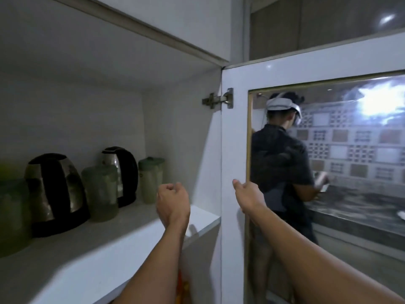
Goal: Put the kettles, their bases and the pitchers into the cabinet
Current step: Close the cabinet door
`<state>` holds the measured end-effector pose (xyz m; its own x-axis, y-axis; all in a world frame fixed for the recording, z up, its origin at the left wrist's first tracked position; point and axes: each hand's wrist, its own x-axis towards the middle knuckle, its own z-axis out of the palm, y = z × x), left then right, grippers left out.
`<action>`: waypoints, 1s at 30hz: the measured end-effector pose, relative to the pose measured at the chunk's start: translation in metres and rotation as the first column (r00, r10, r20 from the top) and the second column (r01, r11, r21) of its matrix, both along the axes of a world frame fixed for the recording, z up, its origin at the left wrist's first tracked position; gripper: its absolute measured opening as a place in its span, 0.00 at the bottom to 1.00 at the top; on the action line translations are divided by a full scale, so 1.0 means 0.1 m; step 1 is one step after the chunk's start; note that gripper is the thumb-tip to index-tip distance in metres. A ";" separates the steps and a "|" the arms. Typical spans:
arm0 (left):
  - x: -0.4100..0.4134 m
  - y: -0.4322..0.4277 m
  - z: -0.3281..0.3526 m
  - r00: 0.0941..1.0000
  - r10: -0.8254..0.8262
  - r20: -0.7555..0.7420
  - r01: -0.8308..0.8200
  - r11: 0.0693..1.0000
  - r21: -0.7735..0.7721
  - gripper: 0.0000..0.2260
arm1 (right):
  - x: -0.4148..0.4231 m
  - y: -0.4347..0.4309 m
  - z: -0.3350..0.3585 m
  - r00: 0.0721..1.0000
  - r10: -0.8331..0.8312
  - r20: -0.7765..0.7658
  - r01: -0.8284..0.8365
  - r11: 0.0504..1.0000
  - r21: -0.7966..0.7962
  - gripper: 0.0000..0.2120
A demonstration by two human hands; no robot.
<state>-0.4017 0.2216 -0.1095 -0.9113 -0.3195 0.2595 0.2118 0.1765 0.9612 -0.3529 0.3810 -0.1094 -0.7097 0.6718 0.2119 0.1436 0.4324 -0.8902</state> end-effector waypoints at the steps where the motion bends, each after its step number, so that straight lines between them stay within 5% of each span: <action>1: 0.05 0.21 0.04 0.999 -0.046 0.000 0.046 0.999 0.011 0.09 | 0.11 0.19 0.03 0.999 -0.050 0.004 0.050 0.999 0.000 0.23; 10: 0.73 1.63 0.16 0.866 -0.495 -0.066 0.494 0.869 -0.038 0.11 | 1.24 1.32 0.32 0.894 -0.431 -0.122 0.439 0.898 0.042 0.19; 22: 2.11 2.68 -0.05 0.546 -0.838 -0.002 0.833 0.543 -0.110 0.11 | 3.05 1.88 0.32 0.542 -0.836 -0.089 0.833 0.548 -0.078 0.26; 26: 2.42 3.08 -0.02 0.521 -0.852 -0.039 0.843 0.522 -0.133 0.11 | 3.24 2.31 0.56 0.550 -0.822 -0.148 0.829 0.559 -0.023 0.23; 30: 2.61 3.49 0.06 0.617 -0.786 -0.037 0.782 0.618 -0.078 0.08 | 3.35 2.73 0.74 0.621 -0.760 -0.193 0.764 0.641 -0.068 0.24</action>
